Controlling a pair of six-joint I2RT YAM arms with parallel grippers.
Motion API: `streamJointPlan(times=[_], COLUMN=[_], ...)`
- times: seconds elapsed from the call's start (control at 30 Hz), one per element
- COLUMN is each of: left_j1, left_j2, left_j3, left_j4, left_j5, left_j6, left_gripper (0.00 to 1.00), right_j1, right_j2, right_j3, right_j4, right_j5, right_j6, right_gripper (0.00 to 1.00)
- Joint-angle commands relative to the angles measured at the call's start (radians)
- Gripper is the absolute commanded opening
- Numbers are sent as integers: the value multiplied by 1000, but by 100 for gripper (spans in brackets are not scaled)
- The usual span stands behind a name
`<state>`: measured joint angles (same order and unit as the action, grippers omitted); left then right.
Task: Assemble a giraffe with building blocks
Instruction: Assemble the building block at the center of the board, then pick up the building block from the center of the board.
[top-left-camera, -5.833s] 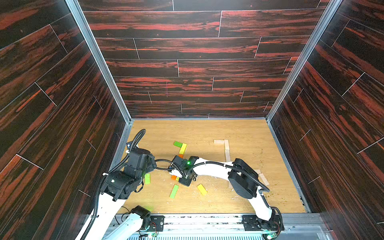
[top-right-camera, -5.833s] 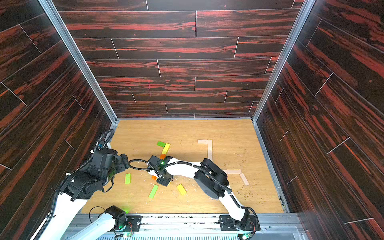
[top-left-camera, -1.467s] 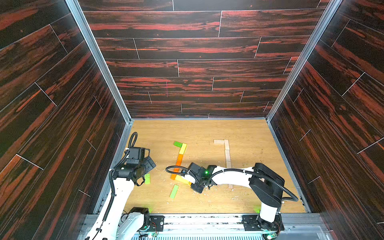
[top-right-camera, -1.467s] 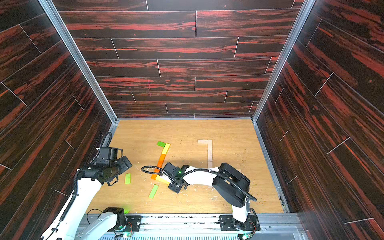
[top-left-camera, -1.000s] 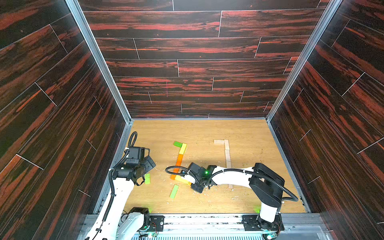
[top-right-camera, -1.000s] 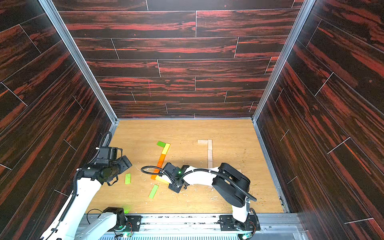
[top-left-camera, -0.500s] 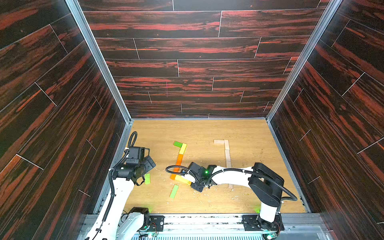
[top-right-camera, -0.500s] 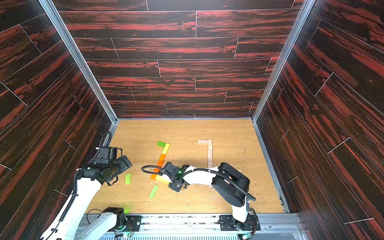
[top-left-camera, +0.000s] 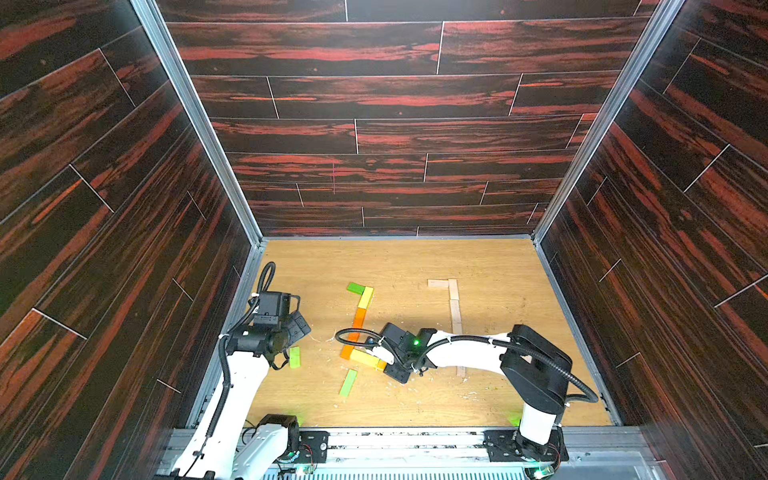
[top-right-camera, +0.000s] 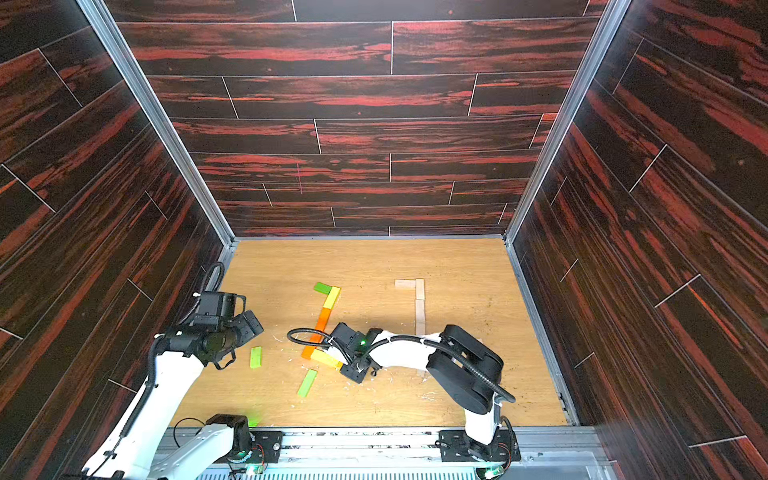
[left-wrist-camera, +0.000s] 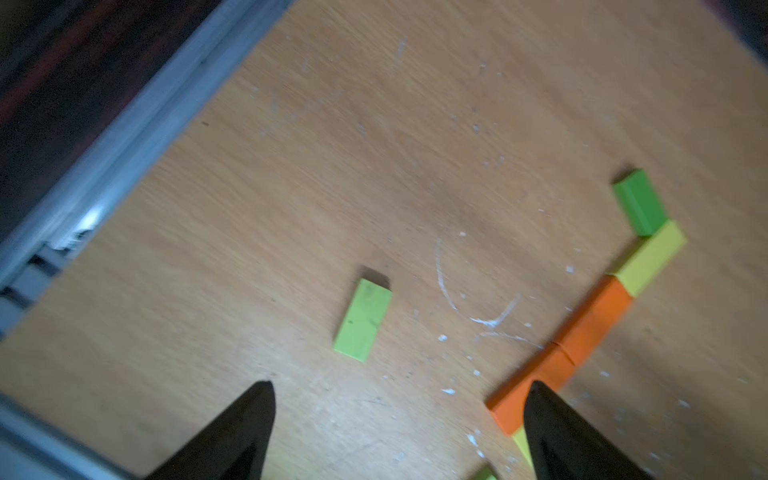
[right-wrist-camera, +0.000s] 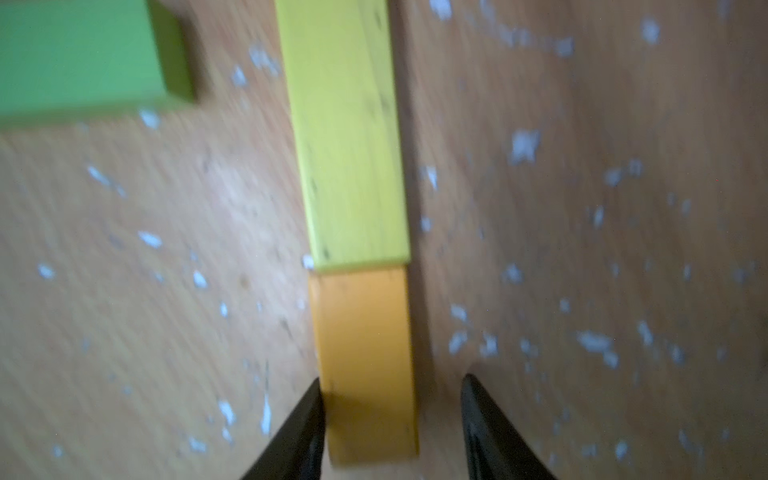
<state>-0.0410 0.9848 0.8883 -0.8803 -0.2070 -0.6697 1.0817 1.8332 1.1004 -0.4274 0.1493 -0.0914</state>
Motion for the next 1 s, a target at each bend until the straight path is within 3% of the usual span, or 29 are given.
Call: streamJointPlan(times=[0.0,0.27,0.47,0.77,0.97], left_j1=[20,44,45,59,62], left_j2=[33,146,307,495,562], left_j3=[14,-54,-78,-61,-74], left_j4=[-40,54,123,134,166], left_j5=[-66,-34,-47,-60,17], left_j6=[31,33,66,126,129], left_gripper=[99,99,95,93,84], right_j1=[-6,-31,-44,-45,-46], right_j2=[-84,-209,-300,-339,-348], right_j3=[-25,-79,-124,-172,-186], right_j4=[-51,-22,-4,21,22], right_j5=[-38,-55,-21,21,36], right_j6=[18,81,135,177,183], right_gripper=[54,55,55,54,55])
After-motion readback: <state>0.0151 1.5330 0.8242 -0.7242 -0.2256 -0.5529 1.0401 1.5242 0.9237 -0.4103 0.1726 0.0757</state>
